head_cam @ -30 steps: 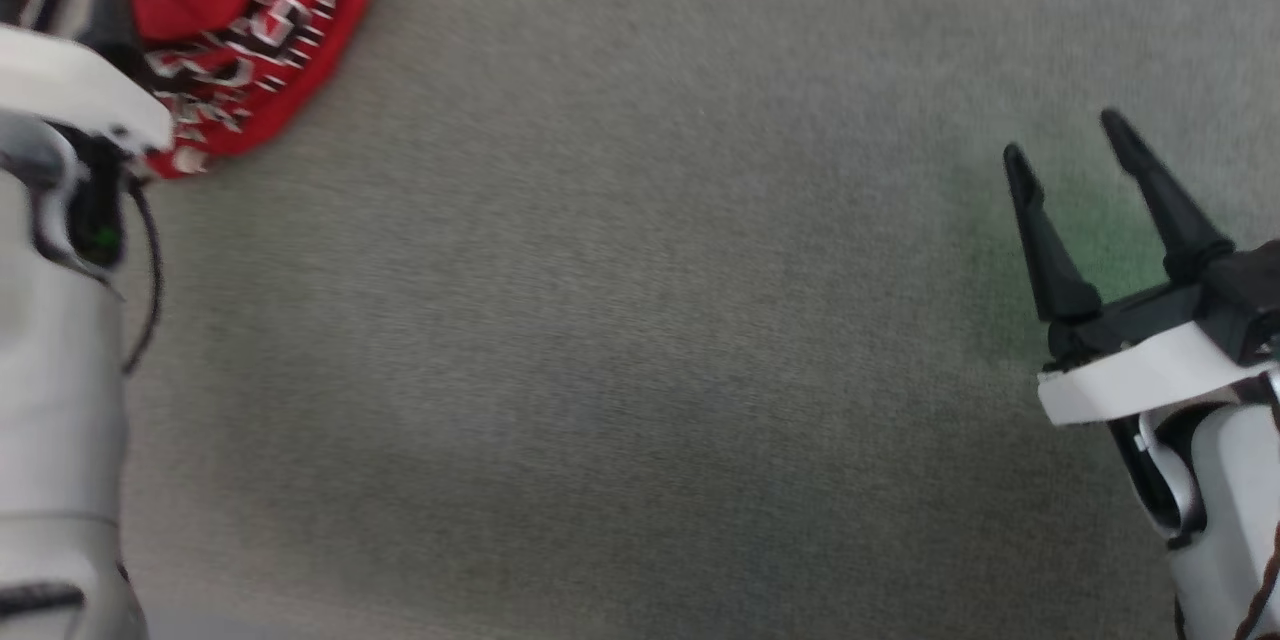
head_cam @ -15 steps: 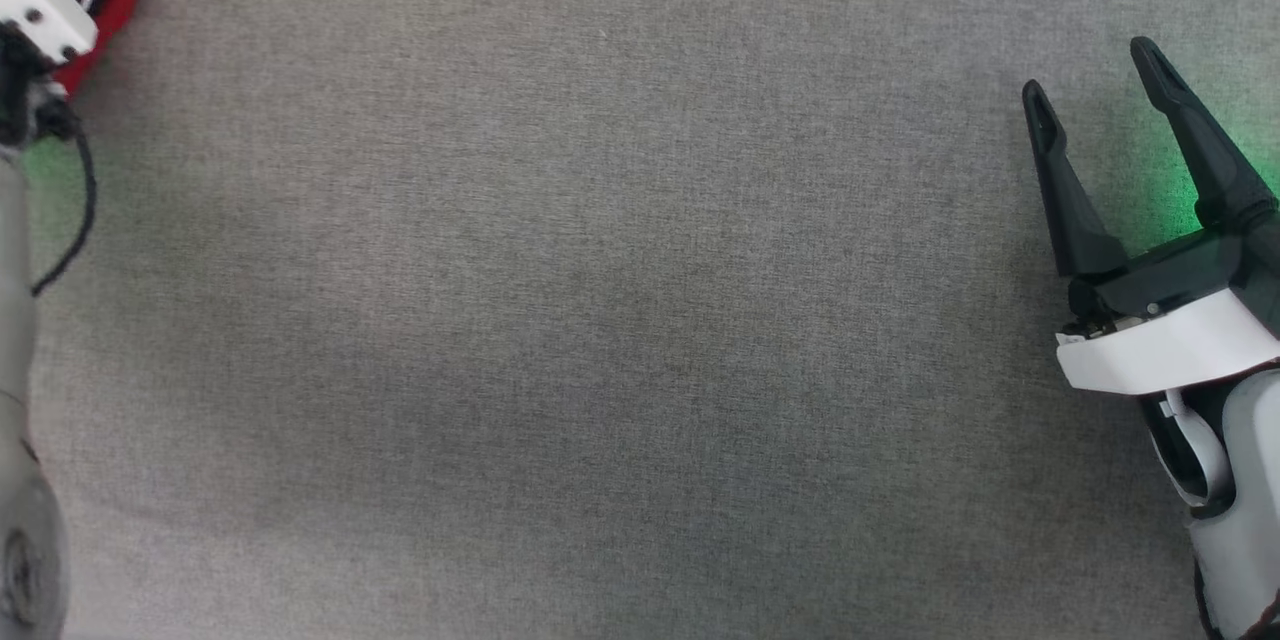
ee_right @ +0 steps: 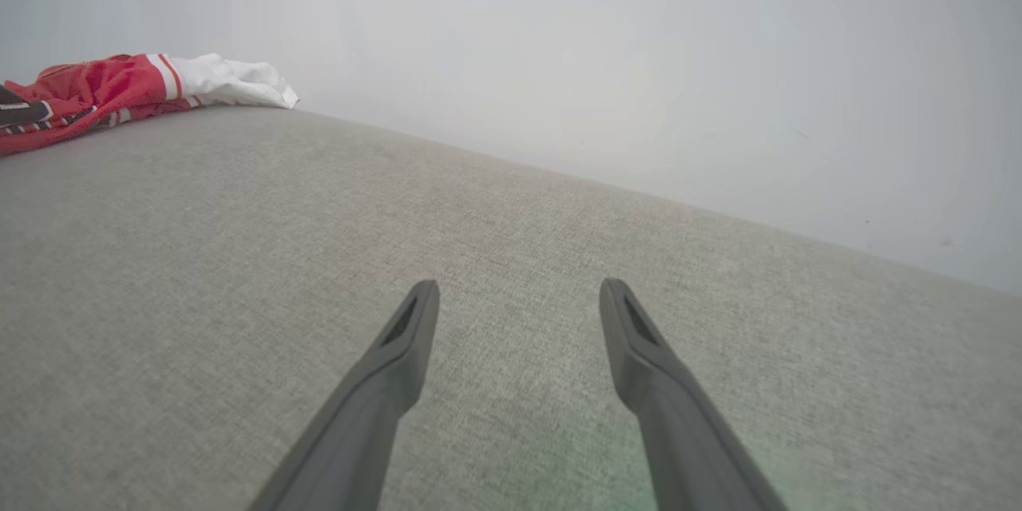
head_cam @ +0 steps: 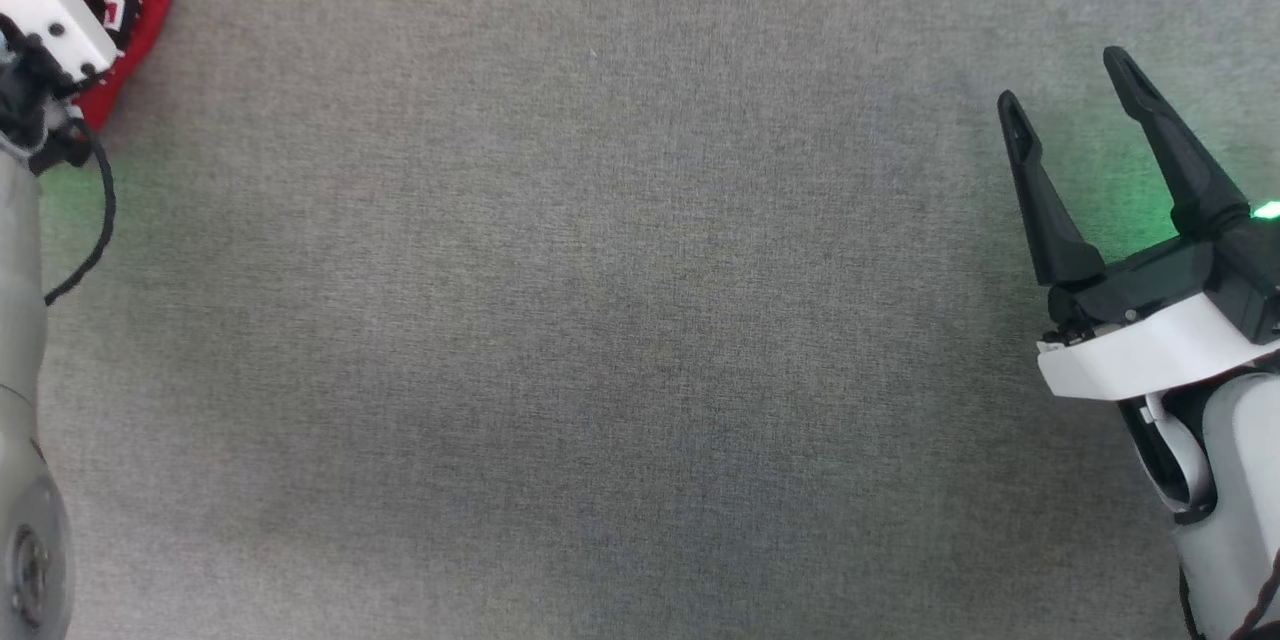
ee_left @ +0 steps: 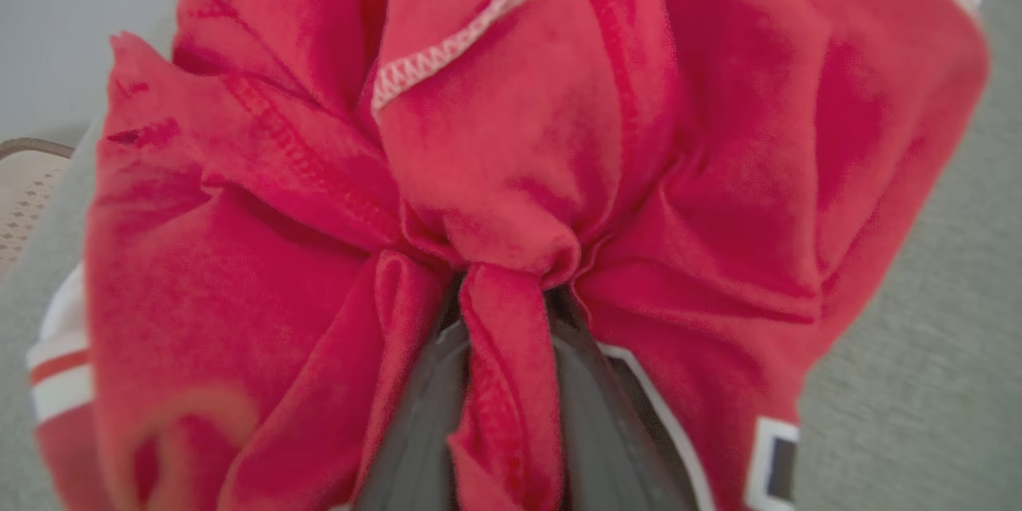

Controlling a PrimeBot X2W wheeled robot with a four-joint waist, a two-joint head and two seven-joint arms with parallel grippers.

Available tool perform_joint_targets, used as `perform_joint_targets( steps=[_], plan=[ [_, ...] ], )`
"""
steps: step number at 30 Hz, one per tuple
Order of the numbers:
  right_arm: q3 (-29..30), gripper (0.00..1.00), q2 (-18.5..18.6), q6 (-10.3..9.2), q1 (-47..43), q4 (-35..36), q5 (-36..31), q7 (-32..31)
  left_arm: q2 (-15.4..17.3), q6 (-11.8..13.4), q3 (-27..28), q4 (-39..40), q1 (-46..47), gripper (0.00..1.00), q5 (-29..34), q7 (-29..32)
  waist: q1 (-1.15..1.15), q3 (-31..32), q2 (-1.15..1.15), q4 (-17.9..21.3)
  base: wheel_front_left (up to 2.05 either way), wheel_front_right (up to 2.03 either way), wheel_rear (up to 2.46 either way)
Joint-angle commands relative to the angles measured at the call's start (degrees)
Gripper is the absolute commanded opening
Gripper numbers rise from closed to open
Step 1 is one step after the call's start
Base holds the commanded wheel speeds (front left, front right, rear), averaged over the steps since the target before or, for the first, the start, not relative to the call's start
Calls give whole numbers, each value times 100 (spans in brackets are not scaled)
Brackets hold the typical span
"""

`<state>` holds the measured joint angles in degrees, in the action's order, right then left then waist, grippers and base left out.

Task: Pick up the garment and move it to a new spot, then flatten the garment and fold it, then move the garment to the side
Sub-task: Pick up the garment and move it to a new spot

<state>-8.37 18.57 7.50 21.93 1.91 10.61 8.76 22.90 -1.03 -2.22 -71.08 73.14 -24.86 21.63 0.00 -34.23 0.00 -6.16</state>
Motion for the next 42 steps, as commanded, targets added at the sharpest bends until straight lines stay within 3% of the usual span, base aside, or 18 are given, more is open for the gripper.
perform_joint_targets(
  steps=[1, 7, 12, 20, 26, 30, 36, 42],
  plan=[
    [13, 100, -20, -2, -34, -15, 29, 44, -138, -87, -44, -110, -244, 0, -4, 19, 0, 143, 0, -17, 0, 0, 0],
    [78, 100, -106, -2, -218, -163, 32, 151, 139, -302, -192, 131, -146, 0, 139, -570, 0, 701, 0, -156, 0, 0, 0],
    [157, 100, -197, -2, -360, -313, 56, 204, 190, -459, -412, 325, -117, 0, 292, -923, 0, 1212, 0, -293, 0, 0, 0],
    [227, 100, -406, -2, -572, -462, 28, 256, 228, -601, -851, 845, -59, 0, 475, -1076, 0, 1876, 0, -460, 0, 0, 0],
    [360, 100, -519, -2, -731, -517, 49, 304, 101, -641, -1277, 1608, -257, 0, 339, -711, 0, 2226, 0, -506, 0, 0, 0],
    [479, 100, -598, -2, -811, -528, 38, 356, 183, -640, -1646, 2497, -533, 0, 78, -271, 0, 2370, 0, -409, 0, 0, 0],
    [722, 100, -676, -2, -925, -543, 11, 443, 390, -638, -1918, 4089, -1186, 0, -232, 564, 0, 2462, 0, -55, 0, 0, 0],
    [921, 100, -733, -2, -1050, -561, -20, 500, 477, -461, -2009, 5431, -1833, 0, -466, 1312, 0, 2493, 0, 358, 0, 0, 0]
  ],
)
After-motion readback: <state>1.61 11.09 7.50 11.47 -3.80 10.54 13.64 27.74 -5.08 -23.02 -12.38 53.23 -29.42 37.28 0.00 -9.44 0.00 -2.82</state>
